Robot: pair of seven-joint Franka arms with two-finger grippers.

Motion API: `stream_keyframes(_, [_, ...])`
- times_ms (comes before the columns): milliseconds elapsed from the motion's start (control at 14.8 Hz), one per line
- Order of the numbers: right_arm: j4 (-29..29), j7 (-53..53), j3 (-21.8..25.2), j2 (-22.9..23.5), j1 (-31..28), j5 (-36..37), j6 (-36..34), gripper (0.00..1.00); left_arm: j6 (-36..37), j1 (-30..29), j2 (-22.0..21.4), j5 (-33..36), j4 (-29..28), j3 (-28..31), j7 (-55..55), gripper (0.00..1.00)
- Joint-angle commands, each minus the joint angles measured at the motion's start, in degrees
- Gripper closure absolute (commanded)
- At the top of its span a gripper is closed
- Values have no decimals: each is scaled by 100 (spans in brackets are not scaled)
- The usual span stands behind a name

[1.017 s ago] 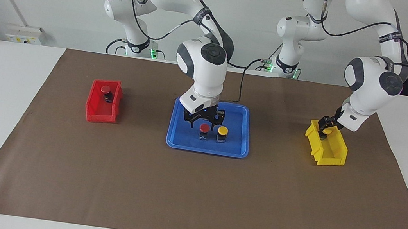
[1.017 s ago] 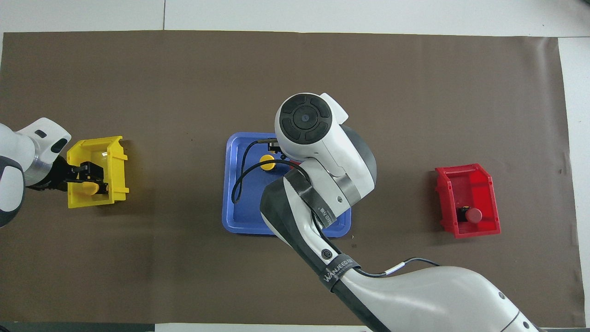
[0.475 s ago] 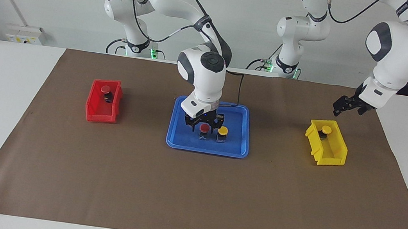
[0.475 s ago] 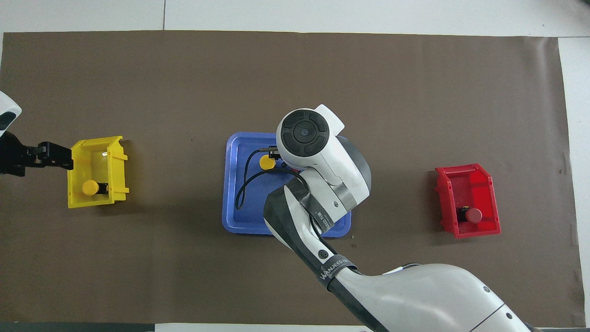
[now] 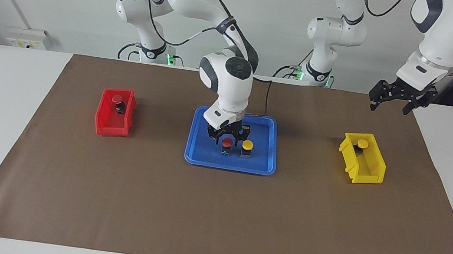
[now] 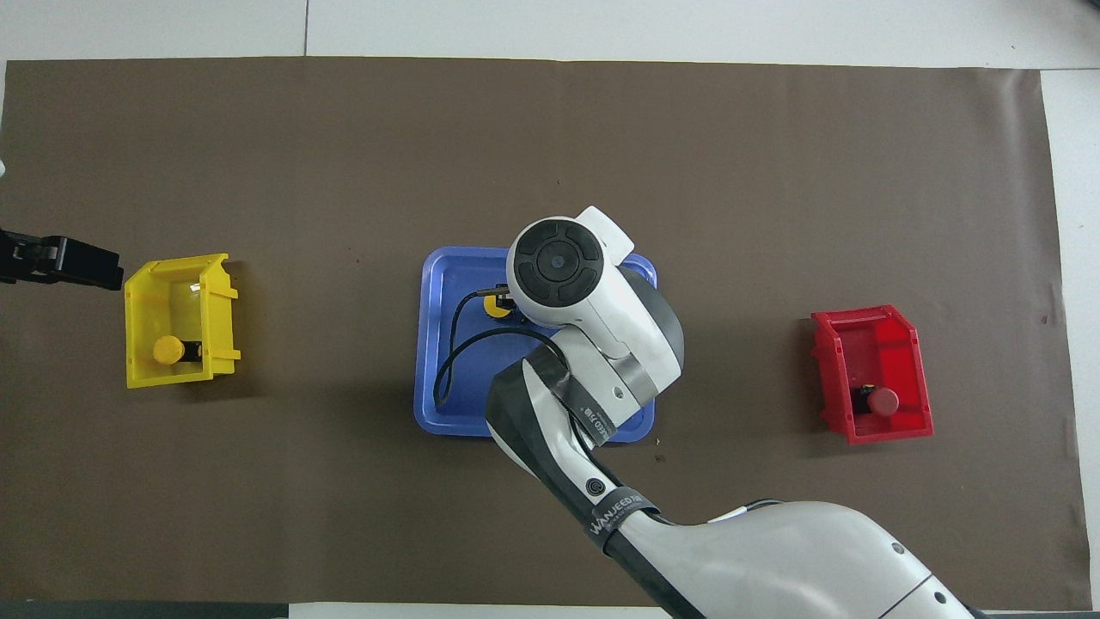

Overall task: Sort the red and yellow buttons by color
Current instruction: 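Grasp the second red button with the right gripper while the left gripper withdraws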

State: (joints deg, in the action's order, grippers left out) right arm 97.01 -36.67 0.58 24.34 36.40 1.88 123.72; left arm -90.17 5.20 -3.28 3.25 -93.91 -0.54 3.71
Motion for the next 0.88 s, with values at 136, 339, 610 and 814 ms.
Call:
stream_keyframes(136, [442,-95,12,-228,16,93,302,40,114,-27,170,-52,233,46,226,0])
stream_keyframes(339, [442,-95,12,-228,16,93,329,53,44,-28,170,-61,233,46,227,0])
stream_keyframes(610, [354,-69,12,-219,-2,93,277,72,26,-1,161,-70,189,46,218,0])
stream_keyframes(814, [143,71,56,-489,-150,93,-293,72,17,-54,126,-341,145,72,183,0])
